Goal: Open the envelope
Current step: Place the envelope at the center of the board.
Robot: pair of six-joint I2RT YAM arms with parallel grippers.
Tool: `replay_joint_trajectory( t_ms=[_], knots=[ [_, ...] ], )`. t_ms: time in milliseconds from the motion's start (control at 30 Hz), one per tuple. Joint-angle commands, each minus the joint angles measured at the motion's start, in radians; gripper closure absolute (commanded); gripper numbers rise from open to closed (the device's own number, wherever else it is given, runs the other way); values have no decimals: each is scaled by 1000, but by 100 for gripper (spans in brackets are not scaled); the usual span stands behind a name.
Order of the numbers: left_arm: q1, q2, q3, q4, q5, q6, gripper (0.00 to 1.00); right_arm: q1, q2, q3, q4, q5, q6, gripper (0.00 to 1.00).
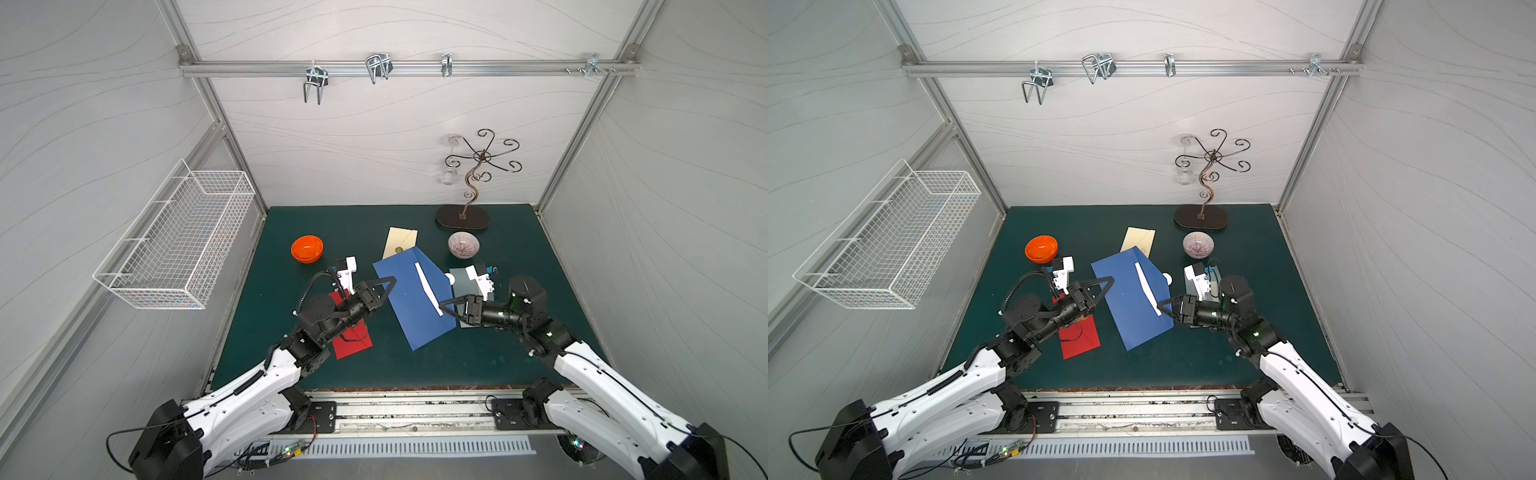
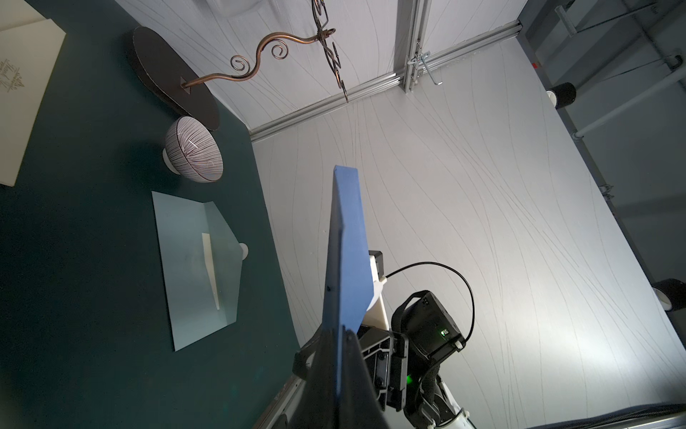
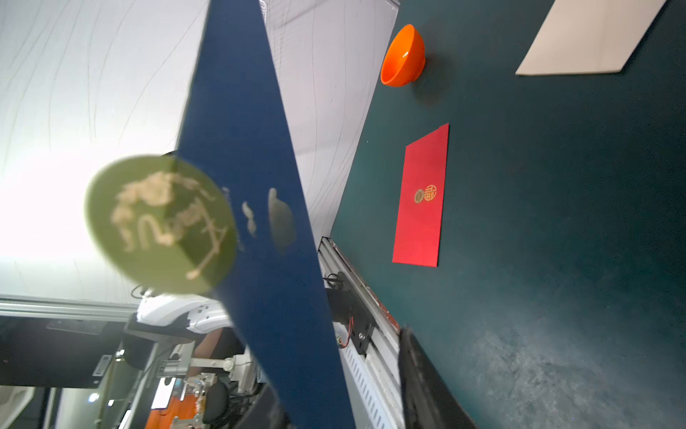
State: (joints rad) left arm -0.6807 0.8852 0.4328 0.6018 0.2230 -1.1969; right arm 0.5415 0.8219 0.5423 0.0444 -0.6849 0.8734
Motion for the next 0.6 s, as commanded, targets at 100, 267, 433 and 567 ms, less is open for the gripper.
replay_joint_trajectory(
  t_ms=[100, 267, 433, 567],
  knots=[
    [6, -6, 24, 59, 24, -3, 100, -17, 4, -9, 59, -45, 15, 76],
    [5, 3, 42, 37, 48, 12, 100, -17, -11, 2, 39, -46, -12, 80],
    [5, 6, 46, 8, 49, 18, 100, -17, -32, 23, -30, -23, -62, 91],
    [4, 12, 56, -22, 52, 26, 100, -17, -30, 44, -73, -23, -96, 100]
  ],
)
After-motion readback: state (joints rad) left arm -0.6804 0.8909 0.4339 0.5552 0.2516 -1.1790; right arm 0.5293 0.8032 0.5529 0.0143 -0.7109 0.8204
